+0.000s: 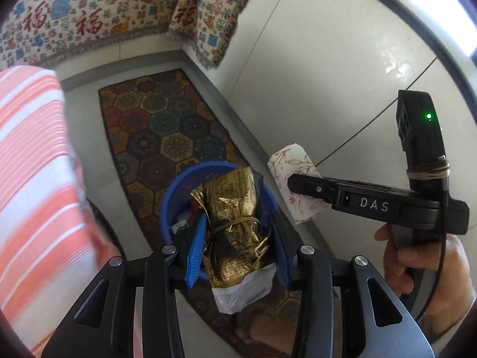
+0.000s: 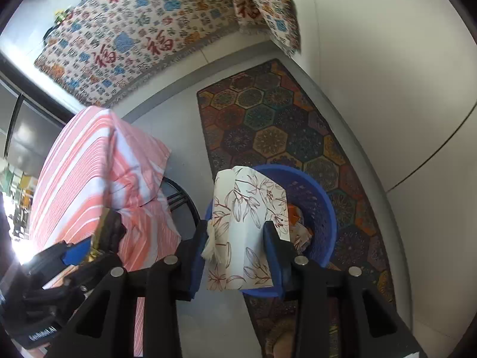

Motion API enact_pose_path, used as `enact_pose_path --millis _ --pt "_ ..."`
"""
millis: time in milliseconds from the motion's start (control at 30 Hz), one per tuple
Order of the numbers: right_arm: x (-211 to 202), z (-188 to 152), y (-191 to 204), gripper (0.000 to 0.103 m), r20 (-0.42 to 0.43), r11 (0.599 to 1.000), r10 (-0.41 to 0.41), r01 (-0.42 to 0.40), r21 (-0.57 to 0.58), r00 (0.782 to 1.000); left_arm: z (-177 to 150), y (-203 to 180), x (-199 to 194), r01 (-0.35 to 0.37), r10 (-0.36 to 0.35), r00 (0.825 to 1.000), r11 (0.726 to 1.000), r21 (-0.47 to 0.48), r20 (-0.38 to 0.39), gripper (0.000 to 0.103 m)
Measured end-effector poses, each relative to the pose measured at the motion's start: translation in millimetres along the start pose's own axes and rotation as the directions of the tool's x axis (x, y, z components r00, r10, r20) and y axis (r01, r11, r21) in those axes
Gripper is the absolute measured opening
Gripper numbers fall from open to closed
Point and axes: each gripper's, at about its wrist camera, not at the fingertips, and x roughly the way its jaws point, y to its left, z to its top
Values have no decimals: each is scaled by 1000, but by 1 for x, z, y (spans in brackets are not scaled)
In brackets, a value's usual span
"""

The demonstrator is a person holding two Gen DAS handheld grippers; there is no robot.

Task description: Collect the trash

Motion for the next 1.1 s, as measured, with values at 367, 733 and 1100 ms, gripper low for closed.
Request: enact_pose_path --millis 367,733,1100 --pt "63 7 -76 49 -16 975 80 -75 211 997 2 -10 60 -79 79 997 997 -5 0 81" --pt "-5 -22 -73 65 14 986 -97 94 138 995 -30 -33 -15 -164 156 980 985 55 120 103" --pt "-120 -154 -14 103 236 971 -237 229 65 942 -106 -70 -101 -332 306 938 928 167 163 103"
